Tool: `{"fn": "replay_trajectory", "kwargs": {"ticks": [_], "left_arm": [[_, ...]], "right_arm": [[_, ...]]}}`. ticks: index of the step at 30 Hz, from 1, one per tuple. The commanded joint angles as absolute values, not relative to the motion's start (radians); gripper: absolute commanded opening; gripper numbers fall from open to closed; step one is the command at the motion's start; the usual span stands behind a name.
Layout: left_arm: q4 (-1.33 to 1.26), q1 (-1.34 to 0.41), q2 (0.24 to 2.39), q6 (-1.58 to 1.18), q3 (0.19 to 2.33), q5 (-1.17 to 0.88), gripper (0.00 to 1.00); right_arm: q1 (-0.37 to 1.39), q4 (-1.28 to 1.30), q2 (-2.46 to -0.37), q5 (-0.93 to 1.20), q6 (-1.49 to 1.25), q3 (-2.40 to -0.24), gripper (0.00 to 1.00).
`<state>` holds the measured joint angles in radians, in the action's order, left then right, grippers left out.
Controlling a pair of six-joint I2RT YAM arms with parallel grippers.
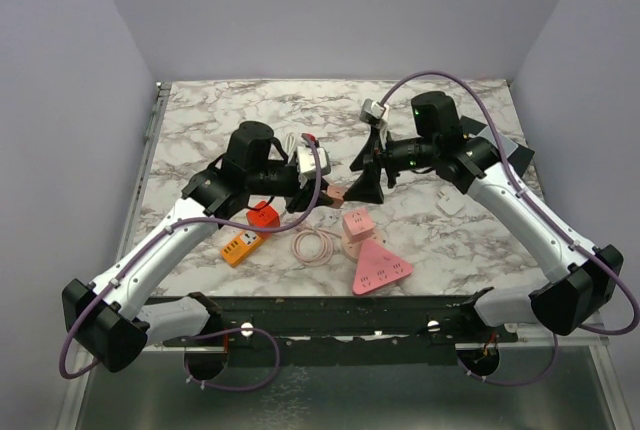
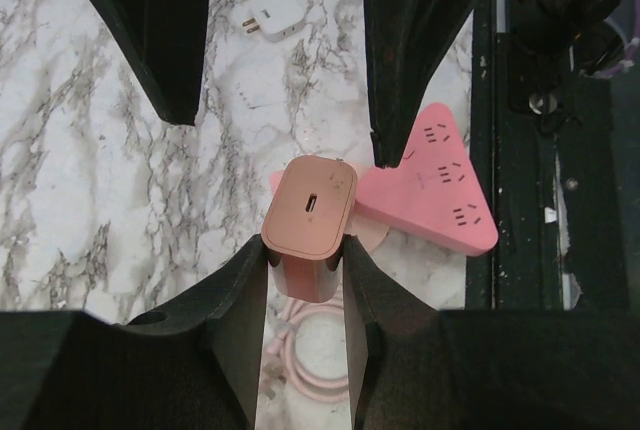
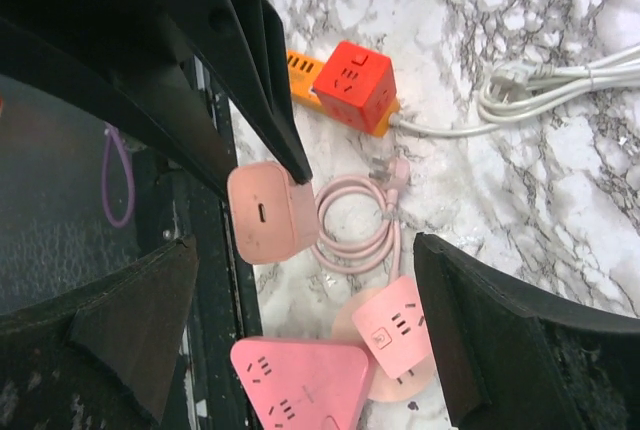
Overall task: Insert the plug
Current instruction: Pick up the plug from the center of the board.
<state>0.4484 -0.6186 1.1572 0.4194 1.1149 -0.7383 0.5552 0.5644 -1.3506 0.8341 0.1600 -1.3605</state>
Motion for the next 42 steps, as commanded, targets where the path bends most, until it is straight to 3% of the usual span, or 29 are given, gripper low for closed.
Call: {"fn": "replay_trajectory", "kwargs": {"ticks": [1,7,11,16,20,22,23,24,25,26,27,35,42], "left_arm": [[0.409,-0.609,1.159,0.308,1.145,-0.849,0.00],[0.412,-0.606,1.189,0.294,1.166,-0.891,0.00],[0.419,-0.606,1.210,0.286,1.187,-0.901,0.00],[0.427,-0.603,1.210,0.297,1.200,-0.911,0.00],[0.435,-0.601,1.204,0.311,1.204,-0.917,0.00],[0.441,-0.602,1.201,0.328,1.204,-0.913,0.01],[0.444,-0.601,1.201,0.333,1.206,-0.904,0.10],[0.445,-0.602,1.198,0.338,1.206,-0.890,0.26],[0.445,-0.602,1.194,0.346,1.207,-0.862,0.48],[0.445,-0.601,1.187,0.356,1.206,-0.838,0.78],[0.444,-0.602,1.173,0.375,1.203,-0.818,0.96],[0.248,-0.603,1.027,0.451,1.076,-0.587,0.99],[0.167,-0.604,0.983,0.525,1.012,-0.528,0.99]], "right_arm": [[0.564,0.594,-1.340,0.872,0.233,-1.338,0.93],[0.601,0.606,-1.352,0.886,0.236,-1.344,0.90],[0.623,0.635,-1.375,0.876,0.230,-1.353,0.79],[0.624,0.659,-1.378,0.864,0.226,-1.346,0.52],[0.624,0.658,-1.375,0.839,0.220,-1.338,0.10],[0.624,0.648,-1.373,0.823,0.210,-1.336,0.01],[0.624,0.637,-1.370,0.812,0.201,-1.335,0.01],[0.624,0.626,-1.365,0.801,0.192,-1.333,0.01],[0.624,0.616,-1.360,0.789,0.186,-1.331,0.01],[0.624,0.601,-1.352,0.770,0.173,-1.325,0.01],[0.623,0.583,-1.344,0.747,0.161,-1.318,0.01],[0.624,0.297,-1.294,0.501,-0.134,-1.259,0.01],[0.630,-0.087,-1.297,0.504,-0.490,-1.140,0.01]]}}
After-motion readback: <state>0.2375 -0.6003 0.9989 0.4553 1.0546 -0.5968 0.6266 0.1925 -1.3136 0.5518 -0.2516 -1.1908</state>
